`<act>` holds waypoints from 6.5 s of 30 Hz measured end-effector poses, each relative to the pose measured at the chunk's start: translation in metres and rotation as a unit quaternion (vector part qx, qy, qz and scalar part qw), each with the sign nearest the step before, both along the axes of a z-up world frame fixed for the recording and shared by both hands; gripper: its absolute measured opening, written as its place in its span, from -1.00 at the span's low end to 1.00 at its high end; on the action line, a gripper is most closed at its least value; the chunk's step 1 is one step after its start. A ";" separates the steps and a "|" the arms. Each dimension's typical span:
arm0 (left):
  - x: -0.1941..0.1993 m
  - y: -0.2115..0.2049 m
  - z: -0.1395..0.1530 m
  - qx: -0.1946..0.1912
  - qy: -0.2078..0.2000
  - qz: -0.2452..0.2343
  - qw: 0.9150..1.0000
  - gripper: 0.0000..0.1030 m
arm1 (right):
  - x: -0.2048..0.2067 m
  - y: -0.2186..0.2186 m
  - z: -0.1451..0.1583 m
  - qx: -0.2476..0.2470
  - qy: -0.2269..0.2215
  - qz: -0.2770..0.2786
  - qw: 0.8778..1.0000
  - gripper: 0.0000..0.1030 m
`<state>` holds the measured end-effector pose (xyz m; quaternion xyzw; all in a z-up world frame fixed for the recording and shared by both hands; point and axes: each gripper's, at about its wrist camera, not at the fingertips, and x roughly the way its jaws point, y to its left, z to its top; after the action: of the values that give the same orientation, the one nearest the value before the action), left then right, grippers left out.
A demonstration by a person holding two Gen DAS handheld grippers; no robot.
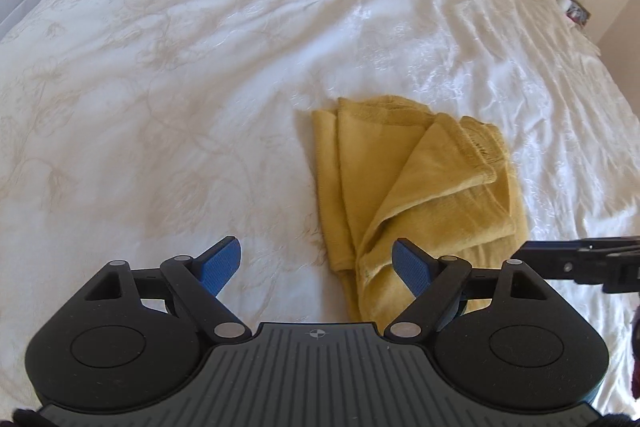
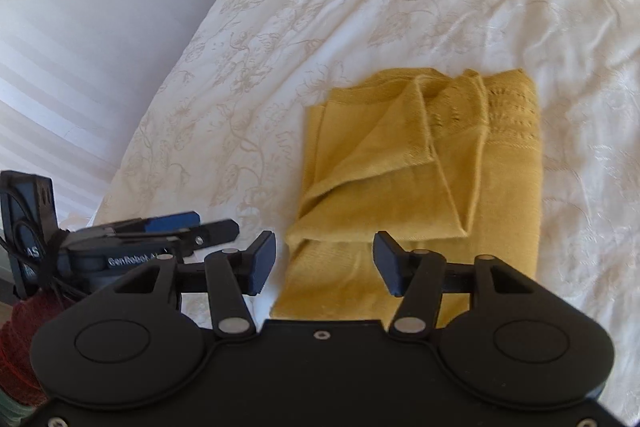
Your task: Fold small clothes
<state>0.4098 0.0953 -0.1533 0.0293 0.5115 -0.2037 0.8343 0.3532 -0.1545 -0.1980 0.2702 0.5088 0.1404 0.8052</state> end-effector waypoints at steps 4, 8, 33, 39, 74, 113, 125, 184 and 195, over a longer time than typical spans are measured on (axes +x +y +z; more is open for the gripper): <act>-0.005 -0.028 -0.010 -0.003 0.004 -0.052 0.999 0.61 | -0.007 -0.014 -0.015 -0.010 0.018 -0.027 0.999 0.19; -0.018 -0.050 -0.041 0.023 0.029 -0.088 0.995 0.61 | 0.003 -0.022 -0.027 0.005 0.024 -0.046 0.999 0.19; -0.039 -0.031 -0.088 0.032 0.081 -0.072 0.994 0.63 | 0.120 -0.022 -0.015 0.105 -0.033 -0.046 0.993 0.35; -0.033 -0.024 -0.073 0.016 0.087 -0.061 0.994 0.60 | 0.073 -0.052 -0.021 -0.013 -0.022 -0.051 0.998 0.53; 0.009 -0.044 -0.096 -0.166 0.130 -0.030 0.977 -0.03 | 0.092 -0.076 -0.098 0.093 0.012 -0.022 0.995 1.00; -0.228 -0.120 -0.105 -0.076 0.223 -0.048 0.971 -0.52 | -0.154 -0.193 -0.049 -0.017 0.062 -0.153 0.986 0.42; -0.263 -0.124 -0.032 -0.039 0.078 -0.091 0.992 -0.49 | -0.182 -0.181 -0.034 -0.066 0.013 -0.086 0.994 0.66; -0.231 -0.090 -0.082 0.008 0.033 -0.047 0.998 0.76 | -0.222 -0.134 -0.065 -0.216 0.086 -0.058 0.971 0.99; -0.295 -0.087 -0.069 0.090 -0.015 0.018 0.996 0.76 | -0.279 -0.140 -0.053 -0.235 0.032 0.020 0.971 0.99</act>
<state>0.1150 0.0084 -0.2223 0.0983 0.5156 -0.1415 0.8393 0.0743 -0.2943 -0.2515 0.0681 0.5586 0.0240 0.8263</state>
